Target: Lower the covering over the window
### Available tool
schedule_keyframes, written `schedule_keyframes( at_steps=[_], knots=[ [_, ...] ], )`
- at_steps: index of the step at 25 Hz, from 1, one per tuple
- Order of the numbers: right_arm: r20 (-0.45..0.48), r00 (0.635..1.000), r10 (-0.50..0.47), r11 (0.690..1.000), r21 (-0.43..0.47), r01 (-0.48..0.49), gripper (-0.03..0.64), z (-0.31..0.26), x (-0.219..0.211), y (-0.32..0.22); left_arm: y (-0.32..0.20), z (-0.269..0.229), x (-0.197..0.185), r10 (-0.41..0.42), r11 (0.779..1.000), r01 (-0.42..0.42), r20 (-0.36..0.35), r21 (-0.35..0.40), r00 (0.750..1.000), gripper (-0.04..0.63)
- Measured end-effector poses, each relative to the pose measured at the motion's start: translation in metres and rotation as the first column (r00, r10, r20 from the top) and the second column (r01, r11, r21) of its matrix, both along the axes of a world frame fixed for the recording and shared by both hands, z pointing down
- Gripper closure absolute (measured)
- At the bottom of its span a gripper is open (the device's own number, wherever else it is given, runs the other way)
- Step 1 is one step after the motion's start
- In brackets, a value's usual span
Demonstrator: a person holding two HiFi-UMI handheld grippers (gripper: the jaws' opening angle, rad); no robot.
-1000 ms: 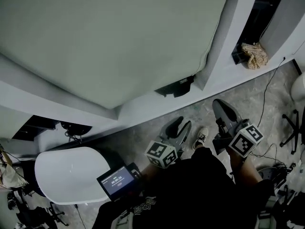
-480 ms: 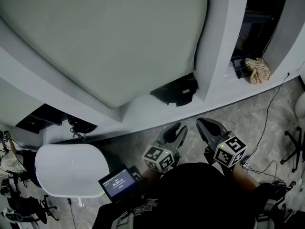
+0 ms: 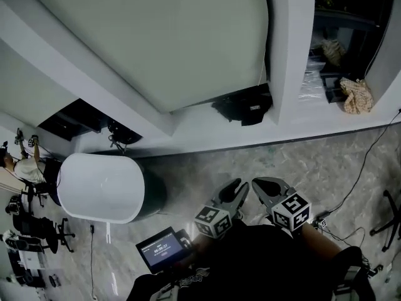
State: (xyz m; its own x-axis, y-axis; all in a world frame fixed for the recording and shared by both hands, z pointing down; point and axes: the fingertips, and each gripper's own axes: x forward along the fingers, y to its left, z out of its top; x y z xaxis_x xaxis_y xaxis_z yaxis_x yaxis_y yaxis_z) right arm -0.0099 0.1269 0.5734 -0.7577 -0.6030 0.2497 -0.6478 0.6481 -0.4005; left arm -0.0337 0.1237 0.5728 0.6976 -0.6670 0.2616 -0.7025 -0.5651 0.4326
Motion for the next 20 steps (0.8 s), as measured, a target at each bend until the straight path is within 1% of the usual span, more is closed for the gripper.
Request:
schedule_keyframes(
  at_steps=[3, 5, 7, 11, 14, 20],
  knots=[
    [0.023, 0.998, -0.06, 0.998, -0.018, 0.06, 0.609, 0.005, -0.011, 0.017, 0.021, 0.003, -0.014, -0.072, 0.997, 0.072, 0.028, -0.004, 0.997, 0.474],
    [0.033, 0.996, -0.084, 0.996, -0.014, 0.084, 0.609, 0.006, -0.019, 0.025, 0.03, 0.002, -0.027, -0.123, 0.992, 0.123, 0.034, 0.0, 0.992, 0.474],
    [0.034, 0.994, -0.105, 0.994, -0.02, 0.106, 0.609, 0.008, -0.026, 0.032, 0.038, 0.002, -0.036, -0.154, 0.988, 0.155, 0.035, -0.005, 0.987, 0.474],
    [0.061, 0.989, -0.137, 0.988, -0.061, 0.141, 0.609, 0.014, -0.042, 0.043, 0.053, 0.006, -0.05, -0.171, 0.985, 0.171, 0.053, -0.012, 0.984, 0.474],
    [0.063, 0.988, -0.139, 0.987, -0.073, 0.143, 0.609, 0.016, -0.055, 0.045, 0.061, 0.007, -0.064, -0.177, 0.984, 0.178, 0.058, -0.009, 0.983, 0.474],
    [0.061, 0.991, -0.115, 0.988, -0.096, 0.121, 0.609, 0.017, -0.095, 0.053, 0.074, 0.011, -0.114, -0.198, 0.98, 0.199, 0.049, -0.028, 0.979, 0.474]
  ],
)
